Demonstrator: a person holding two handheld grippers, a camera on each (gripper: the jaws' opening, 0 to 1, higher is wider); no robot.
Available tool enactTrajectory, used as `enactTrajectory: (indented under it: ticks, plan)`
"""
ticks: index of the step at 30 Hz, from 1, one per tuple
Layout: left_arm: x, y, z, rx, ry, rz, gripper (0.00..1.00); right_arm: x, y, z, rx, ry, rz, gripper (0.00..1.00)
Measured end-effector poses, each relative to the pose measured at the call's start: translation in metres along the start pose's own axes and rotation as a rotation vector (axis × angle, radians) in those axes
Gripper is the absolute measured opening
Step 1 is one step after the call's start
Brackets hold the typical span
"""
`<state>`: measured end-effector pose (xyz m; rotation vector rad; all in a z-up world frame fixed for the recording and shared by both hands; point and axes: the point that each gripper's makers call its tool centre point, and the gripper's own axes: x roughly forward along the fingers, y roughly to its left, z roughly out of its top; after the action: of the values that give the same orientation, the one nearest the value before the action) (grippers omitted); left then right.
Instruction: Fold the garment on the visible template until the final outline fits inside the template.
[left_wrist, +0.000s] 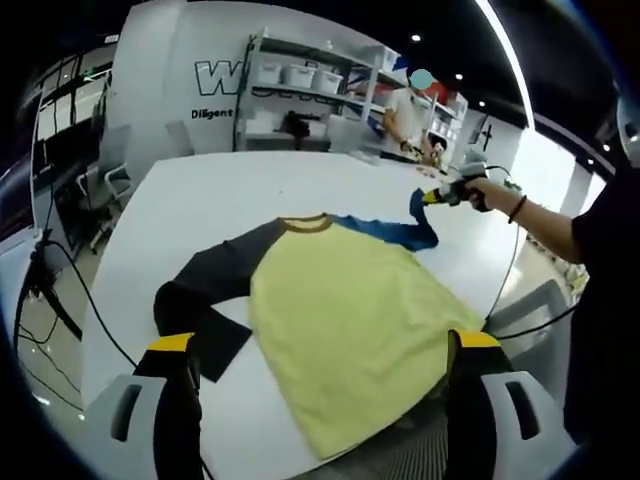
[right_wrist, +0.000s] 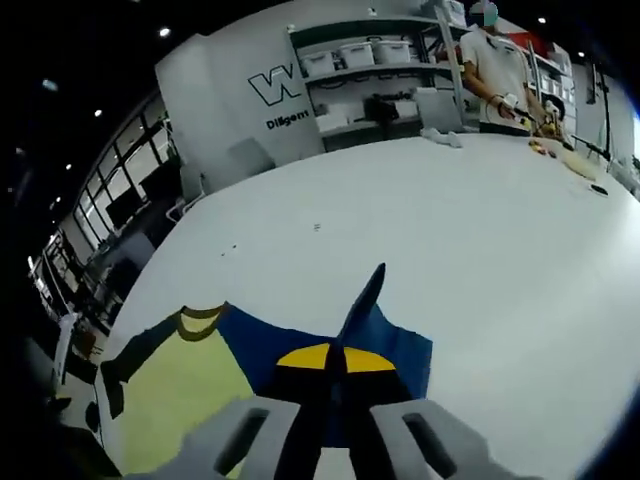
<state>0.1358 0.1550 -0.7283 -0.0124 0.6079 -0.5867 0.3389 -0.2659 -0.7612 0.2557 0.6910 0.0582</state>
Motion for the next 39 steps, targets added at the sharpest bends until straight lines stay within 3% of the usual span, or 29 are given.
enactTrajectory:
  ticks: [7,16,20,28,39]
  plan:
    - [-0.001,0.004,-0.002,-0.007,0.008,0.0,0.99,0.014,0.065,0.002,-0.041,0.019,0.11,0.0]
    - [-0.002,0.01,-0.004,0.002,0.009,0.012,0.99,0.032,0.144,-0.019,-0.157,0.071,0.211,0.0]
    - [-0.002,0.017,-0.009,0.005,0.029,0.028,0.99,0.038,0.18,-0.027,-0.153,0.075,0.265,0.0]
    - [-0.003,0.016,-0.01,0.01,0.033,0.022,0.99,0.052,0.227,-0.047,-0.168,0.117,0.319,0.0]
    - [-0.004,0.017,-0.013,0.007,0.038,0.026,0.99,0.056,0.28,-0.07,-0.213,0.158,0.395,0.0]
